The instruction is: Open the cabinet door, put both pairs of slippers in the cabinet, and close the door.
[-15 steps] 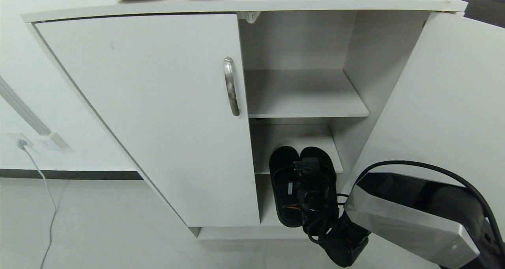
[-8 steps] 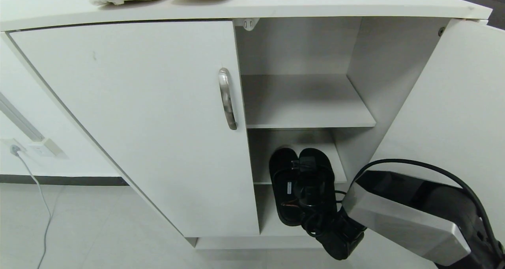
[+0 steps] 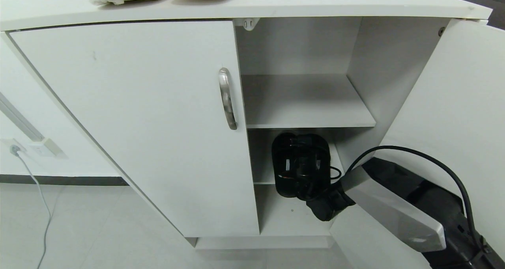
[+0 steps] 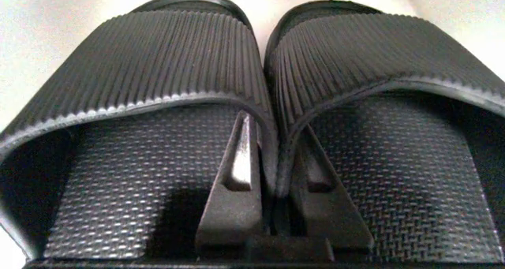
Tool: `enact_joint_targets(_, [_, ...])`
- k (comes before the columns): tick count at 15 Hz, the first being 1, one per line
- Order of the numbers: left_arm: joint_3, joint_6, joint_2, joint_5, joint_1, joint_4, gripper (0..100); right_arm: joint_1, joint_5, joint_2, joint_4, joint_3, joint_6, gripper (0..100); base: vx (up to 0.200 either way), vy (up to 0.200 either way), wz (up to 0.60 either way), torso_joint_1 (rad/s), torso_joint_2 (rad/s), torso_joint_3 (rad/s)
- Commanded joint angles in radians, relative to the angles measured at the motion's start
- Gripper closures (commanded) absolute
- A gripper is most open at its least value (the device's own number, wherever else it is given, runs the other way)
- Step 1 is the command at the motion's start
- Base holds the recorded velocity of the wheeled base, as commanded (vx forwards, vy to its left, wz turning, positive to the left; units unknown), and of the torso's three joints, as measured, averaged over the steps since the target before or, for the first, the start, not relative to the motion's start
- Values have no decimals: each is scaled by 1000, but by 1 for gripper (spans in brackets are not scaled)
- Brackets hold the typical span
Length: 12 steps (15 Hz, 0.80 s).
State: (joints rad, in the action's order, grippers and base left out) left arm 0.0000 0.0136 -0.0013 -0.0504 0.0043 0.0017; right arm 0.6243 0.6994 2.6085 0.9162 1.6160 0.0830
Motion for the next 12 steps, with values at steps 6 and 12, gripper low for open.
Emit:
enact_joint_targets(6, [0, 0, 1, 0, 0, 0, 100, -28, -21, 45, -134, 203, 0, 100, 0, 0, 0, 0, 0, 0])
enact_joint_targets(12, [0, 0, 1, 0, 0, 0, 100, -32, -21, 76, -134, 220, 0, 0, 0, 0, 0, 0, 0, 0])
